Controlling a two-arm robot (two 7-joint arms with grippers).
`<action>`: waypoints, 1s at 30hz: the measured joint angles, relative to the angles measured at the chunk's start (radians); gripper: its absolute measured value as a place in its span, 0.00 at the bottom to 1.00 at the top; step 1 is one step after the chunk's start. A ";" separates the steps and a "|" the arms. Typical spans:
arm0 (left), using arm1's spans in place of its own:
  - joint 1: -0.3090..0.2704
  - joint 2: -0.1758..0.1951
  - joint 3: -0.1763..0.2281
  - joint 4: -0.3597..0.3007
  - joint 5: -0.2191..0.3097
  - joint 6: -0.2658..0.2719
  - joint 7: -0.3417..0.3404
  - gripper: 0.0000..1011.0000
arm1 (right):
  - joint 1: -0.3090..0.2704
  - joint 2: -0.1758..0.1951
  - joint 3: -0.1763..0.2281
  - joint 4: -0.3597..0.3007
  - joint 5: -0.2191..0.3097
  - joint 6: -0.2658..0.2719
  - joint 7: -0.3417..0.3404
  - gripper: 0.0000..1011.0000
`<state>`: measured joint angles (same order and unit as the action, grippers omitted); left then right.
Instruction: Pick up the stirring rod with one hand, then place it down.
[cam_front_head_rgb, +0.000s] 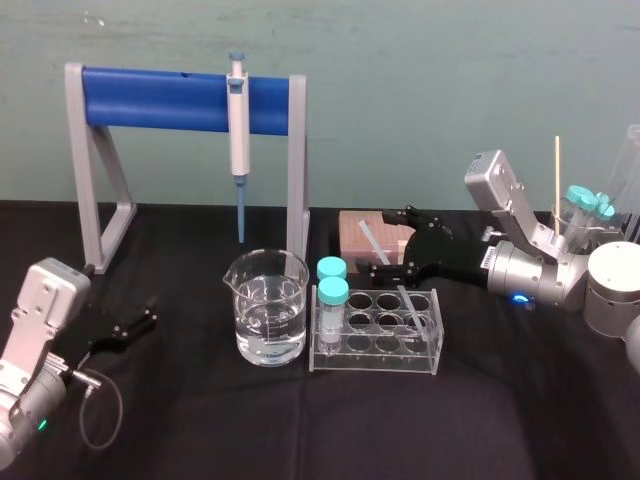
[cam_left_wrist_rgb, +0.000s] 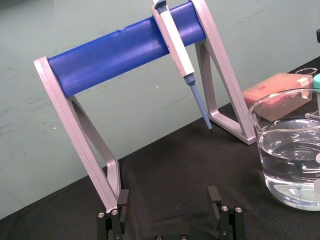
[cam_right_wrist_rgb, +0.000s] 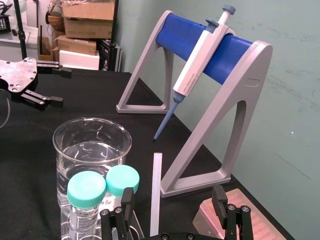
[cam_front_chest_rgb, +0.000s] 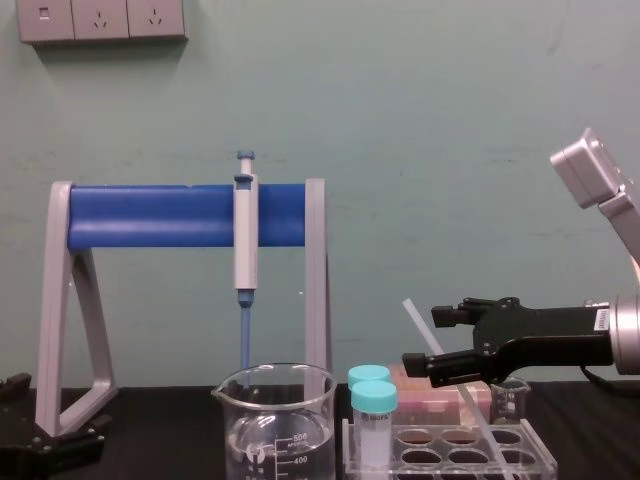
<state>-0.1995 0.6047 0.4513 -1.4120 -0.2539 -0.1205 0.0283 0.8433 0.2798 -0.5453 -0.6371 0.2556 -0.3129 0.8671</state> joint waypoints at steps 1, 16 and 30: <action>0.000 0.000 0.000 0.000 0.000 0.000 0.000 0.99 | 0.000 0.000 0.000 -0.001 0.000 0.000 0.000 0.99; 0.000 0.000 0.000 0.000 0.000 0.000 0.000 0.99 | -0.002 0.002 0.001 -0.004 0.002 0.001 0.000 0.97; 0.000 0.000 0.000 0.000 0.000 0.000 0.000 0.99 | -0.003 0.002 0.001 -0.005 0.002 0.001 -0.001 0.60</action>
<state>-0.1995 0.6047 0.4514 -1.4120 -0.2539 -0.1206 0.0283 0.8405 0.2821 -0.5448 -0.6420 0.2577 -0.3124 0.8664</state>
